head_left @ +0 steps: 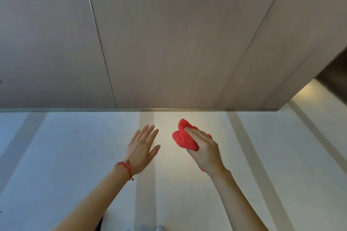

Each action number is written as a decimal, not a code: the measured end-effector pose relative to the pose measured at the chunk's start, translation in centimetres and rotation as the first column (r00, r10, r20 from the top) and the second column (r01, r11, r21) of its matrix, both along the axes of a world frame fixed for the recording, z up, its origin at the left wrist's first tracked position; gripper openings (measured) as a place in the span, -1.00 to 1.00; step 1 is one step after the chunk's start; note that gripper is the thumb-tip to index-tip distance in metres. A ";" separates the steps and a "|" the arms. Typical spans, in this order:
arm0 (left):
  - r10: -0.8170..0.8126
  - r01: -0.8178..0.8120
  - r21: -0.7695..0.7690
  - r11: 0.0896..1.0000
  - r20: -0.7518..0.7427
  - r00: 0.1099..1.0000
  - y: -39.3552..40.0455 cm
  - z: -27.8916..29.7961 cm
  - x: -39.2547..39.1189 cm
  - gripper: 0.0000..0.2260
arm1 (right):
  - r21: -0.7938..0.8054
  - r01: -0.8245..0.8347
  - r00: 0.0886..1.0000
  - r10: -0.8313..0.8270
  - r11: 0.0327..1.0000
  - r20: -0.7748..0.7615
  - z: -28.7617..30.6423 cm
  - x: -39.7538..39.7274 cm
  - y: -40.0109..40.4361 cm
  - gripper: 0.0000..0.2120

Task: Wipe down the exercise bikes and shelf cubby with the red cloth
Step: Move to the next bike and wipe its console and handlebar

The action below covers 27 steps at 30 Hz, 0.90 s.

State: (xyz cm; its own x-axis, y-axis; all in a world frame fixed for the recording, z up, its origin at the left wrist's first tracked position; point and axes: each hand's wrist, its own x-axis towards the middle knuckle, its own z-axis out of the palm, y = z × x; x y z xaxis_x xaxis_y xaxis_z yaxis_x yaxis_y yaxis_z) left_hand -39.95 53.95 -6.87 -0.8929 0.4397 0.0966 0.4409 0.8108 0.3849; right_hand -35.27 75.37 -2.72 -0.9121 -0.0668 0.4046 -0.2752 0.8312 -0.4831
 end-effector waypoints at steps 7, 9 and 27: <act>0.249 -0.249 -0.013 0.968 0.048 0.967 -4.1 0.2 -7.3 -0.08 | -0.011 -0.230 0.973 0.231 0.973 0.018 -1.3 -12.7 -3.4 -0.50; 0.296 -0.295 -0.019 0.955 0.048 0.954 -5.4 0.0 -10.0 -0.07 | -0.013 -0.287 0.958 0.287 0.958 0.012 -1.7 -16.3 -5.0 -0.51; 0.660 -0.660 0.018 0.751 0.001 0.751 -25.1 0.8 -29.2 -0.14 | -0.033 -0.677 0.736 0.675 0.735 -0.052 -1.4 -44.6 -28.0 -0.51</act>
State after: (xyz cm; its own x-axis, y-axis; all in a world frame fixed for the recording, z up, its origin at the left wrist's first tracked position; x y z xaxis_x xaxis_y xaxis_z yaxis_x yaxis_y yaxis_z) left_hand -69.19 28.81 -6.09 -0.9598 -0.2608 0.1038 -0.1999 0.8947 0.3994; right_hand -79.85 47.40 -4.07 -0.6196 -0.6407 0.4534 -0.7727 0.3965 -0.4956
